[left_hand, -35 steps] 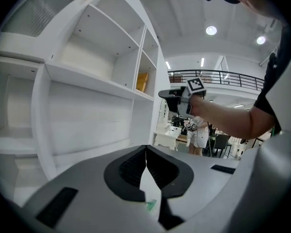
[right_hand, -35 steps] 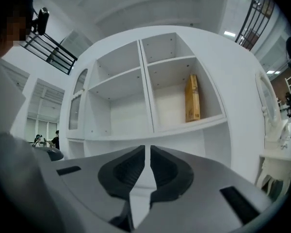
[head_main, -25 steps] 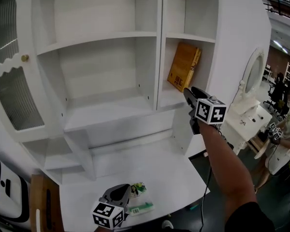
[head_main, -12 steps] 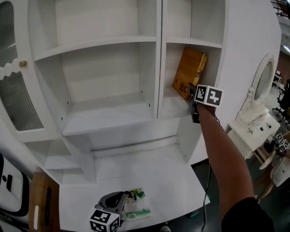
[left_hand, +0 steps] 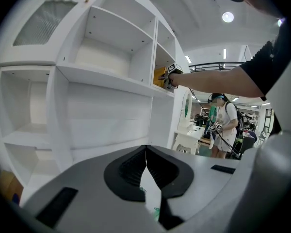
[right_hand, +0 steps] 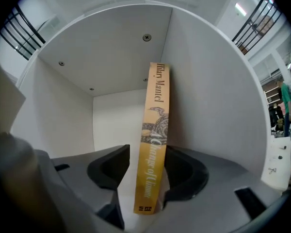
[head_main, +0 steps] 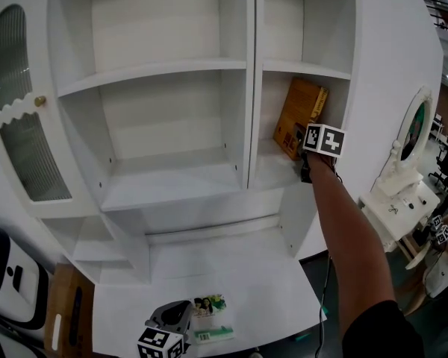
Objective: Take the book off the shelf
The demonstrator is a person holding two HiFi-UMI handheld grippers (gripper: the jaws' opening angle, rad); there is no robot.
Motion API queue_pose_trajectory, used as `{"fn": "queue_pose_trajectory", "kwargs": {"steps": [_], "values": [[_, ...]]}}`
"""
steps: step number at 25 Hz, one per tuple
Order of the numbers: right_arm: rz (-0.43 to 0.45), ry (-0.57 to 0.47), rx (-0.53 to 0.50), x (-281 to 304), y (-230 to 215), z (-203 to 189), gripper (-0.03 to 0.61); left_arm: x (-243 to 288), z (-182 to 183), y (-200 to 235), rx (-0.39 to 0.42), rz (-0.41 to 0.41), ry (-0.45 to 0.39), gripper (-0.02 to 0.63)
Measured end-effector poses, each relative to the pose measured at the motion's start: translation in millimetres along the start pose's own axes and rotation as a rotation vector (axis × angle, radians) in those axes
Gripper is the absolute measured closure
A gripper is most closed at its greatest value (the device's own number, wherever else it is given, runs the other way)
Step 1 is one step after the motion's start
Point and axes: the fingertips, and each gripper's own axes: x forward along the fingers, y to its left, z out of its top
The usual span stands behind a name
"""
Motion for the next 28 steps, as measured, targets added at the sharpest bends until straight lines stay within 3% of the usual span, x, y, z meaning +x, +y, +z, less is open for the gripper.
{"fn": "queue_pose_trajectory", "kwargs": {"steps": [6, 7, 9, 18, 28], "values": [[0.001, -0.007, 0.045, 8, -2, 1, 0.359, -6, -6, 2, -0.020, 0.022, 0.007, 0.603], [0.002, -0.008, 0.062, 8, -4, 1, 0.403, -7, -7, 3, -0.023, 0.024, 0.008, 0.603], [0.007, -0.012, 0.082, 8, -5, 2, 0.419, -8, -9, 5, -0.031, 0.028, 0.006, 0.603], [0.027, -0.035, 0.093, -8, 1, 4, 0.426, -17, -8, 6, -0.040, 0.026, -0.008, 0.603], [0.131, -0.098, 0.140, -70, 29, 12, 0.426, -24, -12, 6, -0.031, -0.008, -0.016, 0.603]]}}
